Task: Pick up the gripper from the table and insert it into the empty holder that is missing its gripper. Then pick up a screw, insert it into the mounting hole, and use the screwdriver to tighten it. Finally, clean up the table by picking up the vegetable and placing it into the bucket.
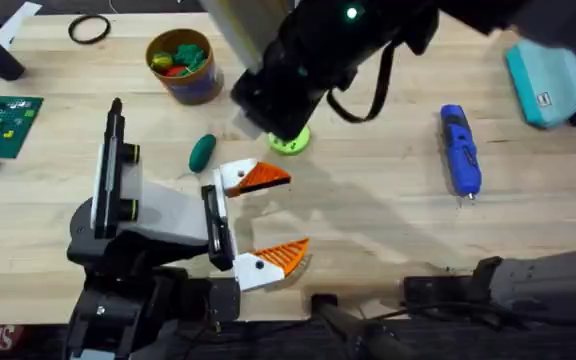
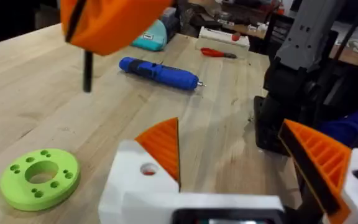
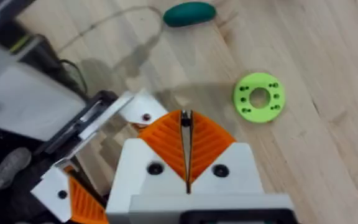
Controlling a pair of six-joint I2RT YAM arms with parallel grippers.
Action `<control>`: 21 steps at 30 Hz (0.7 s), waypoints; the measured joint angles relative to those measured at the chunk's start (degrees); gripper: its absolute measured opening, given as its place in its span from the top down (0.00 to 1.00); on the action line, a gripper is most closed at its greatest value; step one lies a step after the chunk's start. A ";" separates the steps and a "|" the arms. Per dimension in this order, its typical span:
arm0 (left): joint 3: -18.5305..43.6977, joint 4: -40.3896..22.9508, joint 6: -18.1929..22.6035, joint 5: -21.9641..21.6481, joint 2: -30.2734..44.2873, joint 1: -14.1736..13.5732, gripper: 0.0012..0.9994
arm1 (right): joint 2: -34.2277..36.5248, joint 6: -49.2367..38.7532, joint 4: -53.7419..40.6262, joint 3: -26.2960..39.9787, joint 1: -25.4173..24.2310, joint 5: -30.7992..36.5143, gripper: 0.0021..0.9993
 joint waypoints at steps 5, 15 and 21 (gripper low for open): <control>0.00 0.00 0.00 0.00 0.00 0.00 0.01 | -0.12 0.03 -1.55 0.93 4.01 0.01 1.00; 0.00 0.00 0.00 0.00 0.00 0.00 0.01 | -0.14 0.00 -3.73 0.93 9.84 0.02 1.00; 0.00 0.00 0.00 0.00 0.00 0.00 0.01 | -0.12 -0.01 -3.73 0.93 9.02 1.00 1.00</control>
